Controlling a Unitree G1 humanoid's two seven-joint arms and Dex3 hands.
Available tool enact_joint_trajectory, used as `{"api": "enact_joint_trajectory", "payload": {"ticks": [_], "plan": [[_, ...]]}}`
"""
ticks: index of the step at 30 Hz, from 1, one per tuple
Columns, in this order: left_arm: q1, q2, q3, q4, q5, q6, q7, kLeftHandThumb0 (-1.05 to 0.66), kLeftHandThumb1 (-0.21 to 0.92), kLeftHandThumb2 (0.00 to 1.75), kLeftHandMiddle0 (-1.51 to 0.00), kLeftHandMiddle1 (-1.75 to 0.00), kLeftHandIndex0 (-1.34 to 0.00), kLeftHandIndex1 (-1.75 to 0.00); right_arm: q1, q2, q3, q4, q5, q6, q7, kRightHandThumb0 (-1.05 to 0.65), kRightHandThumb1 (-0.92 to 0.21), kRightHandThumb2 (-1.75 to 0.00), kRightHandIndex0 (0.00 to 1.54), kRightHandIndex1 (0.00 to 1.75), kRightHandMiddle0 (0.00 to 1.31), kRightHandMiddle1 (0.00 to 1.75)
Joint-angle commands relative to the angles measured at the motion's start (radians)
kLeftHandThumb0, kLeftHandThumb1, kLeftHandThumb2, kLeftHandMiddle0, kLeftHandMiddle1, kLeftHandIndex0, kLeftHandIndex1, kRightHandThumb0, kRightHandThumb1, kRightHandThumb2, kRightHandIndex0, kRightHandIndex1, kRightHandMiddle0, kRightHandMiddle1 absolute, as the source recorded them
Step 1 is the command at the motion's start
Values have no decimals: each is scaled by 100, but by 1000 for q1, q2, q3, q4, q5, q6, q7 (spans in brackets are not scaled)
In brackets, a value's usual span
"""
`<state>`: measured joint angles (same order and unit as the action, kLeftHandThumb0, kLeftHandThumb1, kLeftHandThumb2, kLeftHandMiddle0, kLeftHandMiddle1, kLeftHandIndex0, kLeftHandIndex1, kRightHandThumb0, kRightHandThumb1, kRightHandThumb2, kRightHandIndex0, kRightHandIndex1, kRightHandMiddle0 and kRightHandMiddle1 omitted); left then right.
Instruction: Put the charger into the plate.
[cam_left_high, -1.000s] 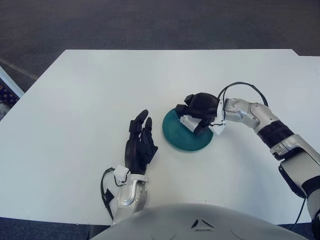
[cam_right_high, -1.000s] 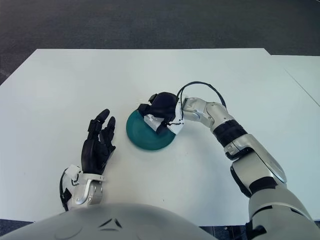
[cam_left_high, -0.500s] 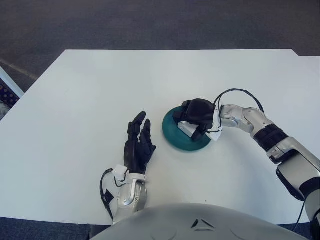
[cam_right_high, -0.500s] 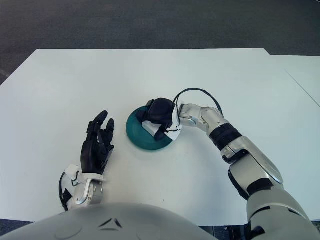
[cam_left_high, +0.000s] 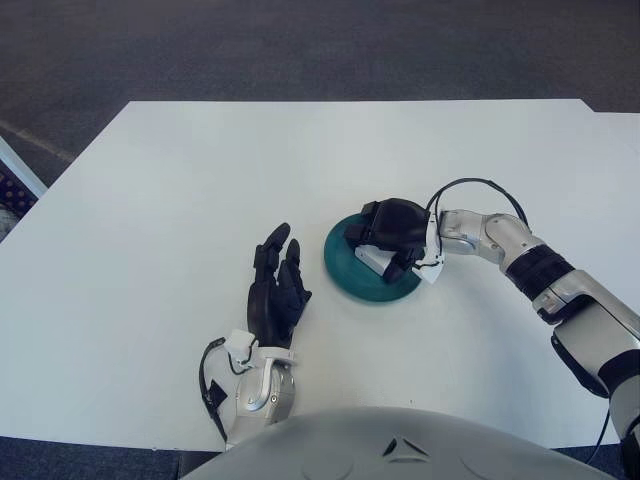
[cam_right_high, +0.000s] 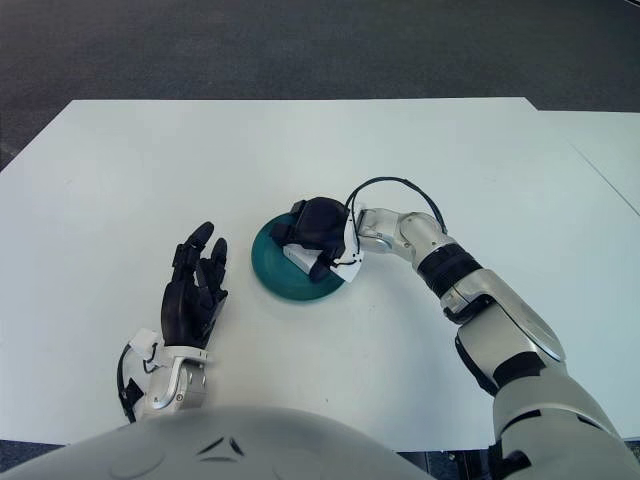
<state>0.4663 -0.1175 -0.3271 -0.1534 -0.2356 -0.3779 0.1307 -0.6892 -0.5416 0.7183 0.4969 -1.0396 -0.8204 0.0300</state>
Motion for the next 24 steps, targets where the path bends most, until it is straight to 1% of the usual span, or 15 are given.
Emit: {"api": "enact_joint_trajectory", "payload": {"ticks": [1, 5, 8, 11, 14, 16, 17, 18, 19, 20, 21, 22, 23, 24], "plan": [[-32, -107, -24, 8, 2, -5, 19, -81, 92, 72, -30, 0, 0, -76, 19, -11, 24, 11, -27, 23, 47, -49, -92, -70, 104, 175, 84, 175], [-47, -93, -23, 31, 27, -42, 7, -81, 92, 74, -29, 0, 0, -75, 25, -9, 23, 1, -11, 46, 85, -48, -92, -70, 102, 175, 83, 175], [-58, -80, -19, 41, 44, -55, 2, -81, 92, 76, -28, 0, 0, -74, 26, -7, 25, -1, -4, 46, 87, -47, -92, -69, 100, 175, 82, 175], [-64, -73, -18, 45, 35, -53, -8, -81, 92, 77, -28, 0, 0, -73, 25, -6, 27, 0, -7, 45, 76, -47, -92, -69, 99, 175, 80, 175], [-64, -72, -18, 38, 5, -32, -20, -81, 92, 77, -28, 0, 0, -73, 27, -3, 29, 5, -10, 35, 48, -48, -92, -68, 97, 175, 76, 175], [-64, -75, -17, 30, -13, -17, -23, -81, 92, 78, -28, 0, 0, -74, 26, -3, 33, 5, -17, 27, 29, -50, -92, -68, 96, 175, 71, 175], [-63, -76, -17, 27, -20, -10, -23, -80, 92, 77, -28, 0, 0, -74, 26, -3, 35, 3, -21, 24, 21, -54, -92, -68, 93, 175, 63, 175], [-64, -78, -19, 27, -18, -13, -22, -80, 92, 77, -28, 0, 0, -74, 28, -8, 36, -8, -24, 22, 19, -56, -92, -68, 92, 175, 60, 175], [-64, -80, -20, 27, -17, -16, -21, -80, 92, 77, -28, 0, 0, -74, 29, -11, 37, -15, -26, 20, 18, -66, -92, -74, 75, 175, 43, 175], [-64, -82, -21, 28, -9, -20, -16, -80, 92, 77, -27, 0, 0, -73, 33, -22, 36, -38, -19, 17, 39, -69, -92, -77, 69, 175, 37, 175], [-63, -84, -22, 28, -4, -22, -12, -80, 92, 77, -27, 0, 0, -73, 37, -29, 35, -53, -13, 15, 55, -80, -92, -84, 44, 148, 24, 143], [-63, -88, -23, 27, 1, -24, -6, -80, 92, 77, -27, 0, 0, -72, 44, -41, 32, -77, 1, 13, 81, -87, -92, -89, 28, 130, 15, 121], [-63, -91, -23, 26, 5, -25, -1, -80, 92, 77, -27, 0, 0, -72, 50, -48, 28, -93, 12, 13, 100, -90, -92, -92, 23, 114, 12, 106], [-60, -98, -25, 22, 13, -30, 9, -80, 92, 77, -27, 0, 0, -72, 69, -65, 17, -132, 42, 17, 136, -94, -92, -96, 18, 86, 8, 82]]}}
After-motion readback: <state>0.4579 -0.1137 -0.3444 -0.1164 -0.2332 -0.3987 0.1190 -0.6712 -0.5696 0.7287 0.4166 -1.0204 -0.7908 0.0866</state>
